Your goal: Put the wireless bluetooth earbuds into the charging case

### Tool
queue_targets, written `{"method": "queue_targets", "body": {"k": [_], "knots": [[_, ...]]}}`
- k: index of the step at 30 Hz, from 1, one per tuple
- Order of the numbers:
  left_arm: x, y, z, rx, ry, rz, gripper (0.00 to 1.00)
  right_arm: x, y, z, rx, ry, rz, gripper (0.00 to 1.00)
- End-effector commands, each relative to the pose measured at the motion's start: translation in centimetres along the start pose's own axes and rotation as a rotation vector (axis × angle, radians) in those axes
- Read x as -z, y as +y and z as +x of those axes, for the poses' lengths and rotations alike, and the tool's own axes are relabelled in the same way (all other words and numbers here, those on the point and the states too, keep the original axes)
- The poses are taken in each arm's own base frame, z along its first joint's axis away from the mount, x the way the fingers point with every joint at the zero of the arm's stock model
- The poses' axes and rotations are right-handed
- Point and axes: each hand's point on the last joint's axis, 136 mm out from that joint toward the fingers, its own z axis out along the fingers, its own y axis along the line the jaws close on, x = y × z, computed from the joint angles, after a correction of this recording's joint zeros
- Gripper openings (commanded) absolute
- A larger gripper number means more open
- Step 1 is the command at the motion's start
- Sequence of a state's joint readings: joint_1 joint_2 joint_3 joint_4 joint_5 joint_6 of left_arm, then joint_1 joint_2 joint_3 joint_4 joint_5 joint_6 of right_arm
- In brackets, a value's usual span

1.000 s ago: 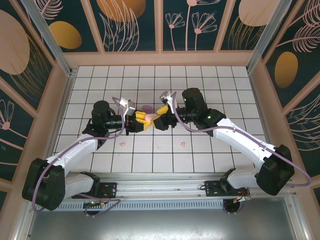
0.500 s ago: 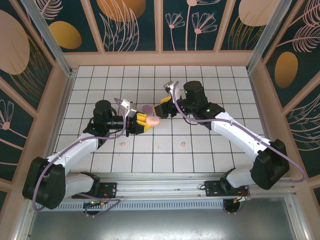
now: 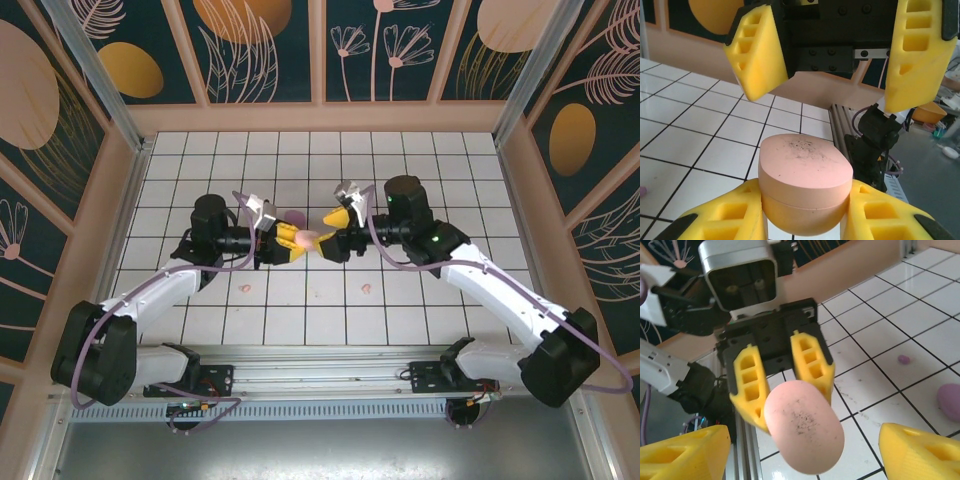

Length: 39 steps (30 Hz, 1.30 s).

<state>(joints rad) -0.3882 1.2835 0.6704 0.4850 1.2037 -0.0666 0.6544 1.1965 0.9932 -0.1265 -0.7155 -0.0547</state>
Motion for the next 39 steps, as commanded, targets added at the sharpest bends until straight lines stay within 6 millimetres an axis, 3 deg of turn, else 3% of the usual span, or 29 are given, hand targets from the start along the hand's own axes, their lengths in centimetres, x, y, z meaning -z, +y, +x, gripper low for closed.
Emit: {"method": "queue_targets", "body": {"k": [1, 11, 16, 26, 34, 39], "knots": [[-0.2, -1.2, -1.1, -0.116, 0.016, 0.080, 0.00, 0.4, 1.4, 0.8, 0.113, 0.024, -0.059, 0.80], [-0.2, -2.2, -1.3, -0.160, 0.055, 0.177, 0.00, -1.1, 2.0, 1.5, 0.201, 0.089, -0.133, 0.80], [-0.2, -2.2, -1.2, -0.151, 0.064, 0.178, 0.00, -2.1, 2.0, 0.9, 0.243, 0.093, -0.135, 0.79], [-0.1, -2.0, -1.6, -0.121, 0.071, 0.137, 0.00, -3.9, 2.5, 2.4, 0.262, 0.189, -0.159, 0.65], [0.4, -2.2, -1.7, -0.125, 0.065, 0.097, 0.00, -3.7, 2.3, 3.3, 0.279, 0.220, -0.137, 0.65], [0.6, -2.3, -1.4, -0.123, 0.068, 0.077, 0.00, -3.6, 2.2, 2.7, 0.293, 0.205, -0.128, 0.52]]}}
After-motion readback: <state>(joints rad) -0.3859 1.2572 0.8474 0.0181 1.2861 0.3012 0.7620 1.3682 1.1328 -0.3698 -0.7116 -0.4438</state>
